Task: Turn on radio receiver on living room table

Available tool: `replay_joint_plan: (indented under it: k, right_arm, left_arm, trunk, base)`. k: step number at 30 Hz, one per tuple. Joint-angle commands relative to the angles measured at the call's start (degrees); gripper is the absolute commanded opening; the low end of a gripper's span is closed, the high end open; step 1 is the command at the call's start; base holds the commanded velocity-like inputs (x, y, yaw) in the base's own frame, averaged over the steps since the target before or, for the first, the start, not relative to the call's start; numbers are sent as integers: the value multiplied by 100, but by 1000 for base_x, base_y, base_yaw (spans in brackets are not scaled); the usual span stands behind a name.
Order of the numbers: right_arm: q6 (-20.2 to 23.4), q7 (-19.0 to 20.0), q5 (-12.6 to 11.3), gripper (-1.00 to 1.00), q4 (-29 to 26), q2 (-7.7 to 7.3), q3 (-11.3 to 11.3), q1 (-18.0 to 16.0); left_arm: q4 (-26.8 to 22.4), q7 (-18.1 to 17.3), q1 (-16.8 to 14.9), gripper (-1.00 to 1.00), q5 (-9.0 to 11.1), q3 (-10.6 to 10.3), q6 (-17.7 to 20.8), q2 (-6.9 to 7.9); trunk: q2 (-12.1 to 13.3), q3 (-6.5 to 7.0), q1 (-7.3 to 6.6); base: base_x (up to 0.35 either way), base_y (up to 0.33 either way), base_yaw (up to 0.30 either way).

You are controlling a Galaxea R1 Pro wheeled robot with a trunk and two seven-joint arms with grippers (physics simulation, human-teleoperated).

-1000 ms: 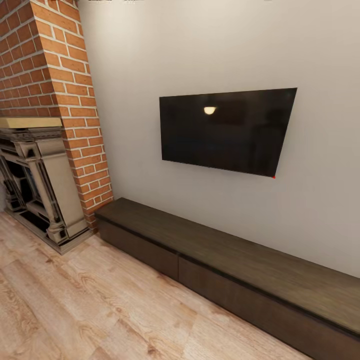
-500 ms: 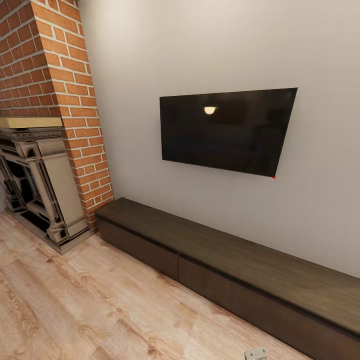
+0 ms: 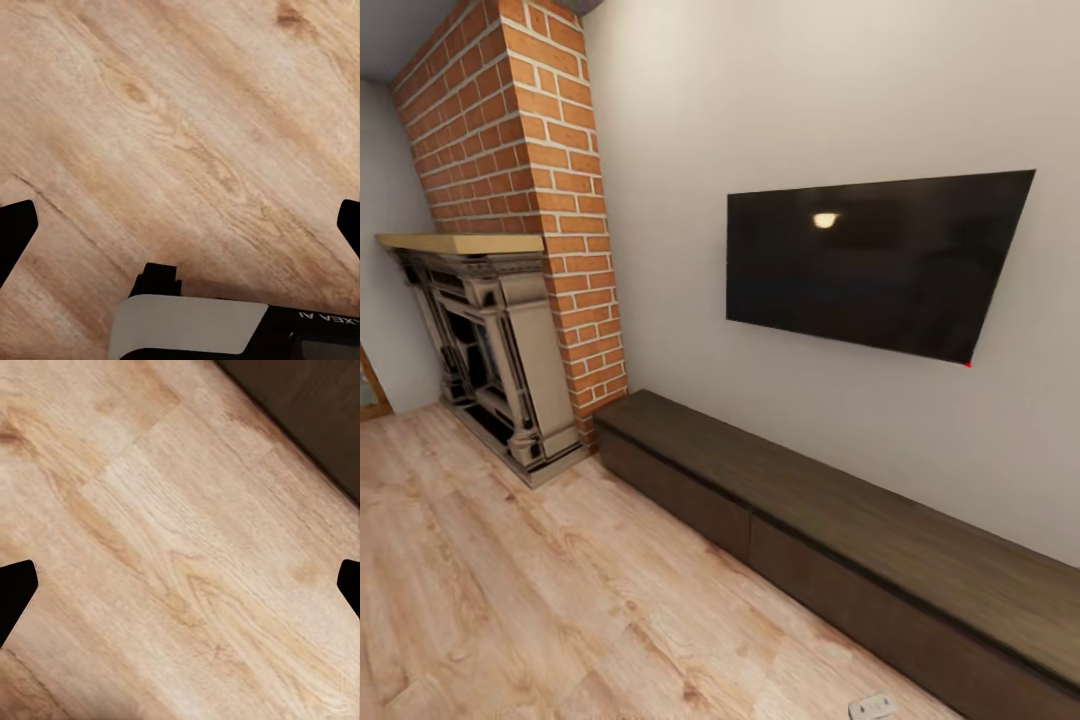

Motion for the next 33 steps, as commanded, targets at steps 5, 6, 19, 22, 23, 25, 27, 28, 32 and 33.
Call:
replay_joint_plan:
  k: [5, 6, 19, 22, 23, 25, 27, 28, 32, 33]
  right_arm:
    - [-1, 0, 0, 100, 0, 1, 2, 0]
    - [-1, 0, 0, 100, 2, 1, 2, 0]
    - [-1, 0, 216, 100, 15, 25, -7, 0]
    - [3, 4, 219, 100, 17, 27, -7, 0]
    - [4, 6, 219, 100, 17, 28, -7, 0]
    - [6, 7, 220, 100, 17, 28, -7, 0]
    - [7, 11, 223, 100, 18, 28, -7, 0]
    - [7, 11, 226, 100, 18, 28, -11, 0]
    - [2, 16, 214, 100, 14, 28, -33, 0]
    - [1, 17, 196, 100, 12, 28, -46, 0]
  left_arm:
    - [0, -2, 0, 100, -2, 0, -33, 5]
    - [0, -3, 0, 100, -5, 0, -51, 6]
    - [0, 2, 0, 100, -9, -7, -109, 23]
    - [0, 3, 0, 100, -9, -5, -109, 23]
    - [0, 3, 0, 100, -9, -3, -109, 24]
    - [-2, 5, 0, 100, -13, -6, -102, 24]
    - [-5, 1, 0, 100, -15, -7, -95, 24]
    - [-7, 1, 0, 100, -13, -8, -86, 24]
    - [-5, -4, 0, 100, -3, -13, -99, -25]
    - [-4, -12, 0, 100, 0, -15, -104, -35]
  trunk:
    - [0, 0, 0]
    - [0, 0, 0]
    - [0, 0, 0]
    - [0, 0, 0]
    - [0, 0, 0]
    - [0, 0, 0]
    - [0, 0, 0]
    - [0, 0, 0]
    - [0, 0, 0]
    - [0, 0, 0]
  base:
    - [0, 0, 298]
    - [0, 0, 298]
    - [0, 0, 298]
    - [0, 0, 298]
    - [0, 0, 298]
    - [0, 0, 298]
    - [0, 0, 298]
    - [0, 0, 298]
    - [0, 0, 298]
    - [0, 0, 298]
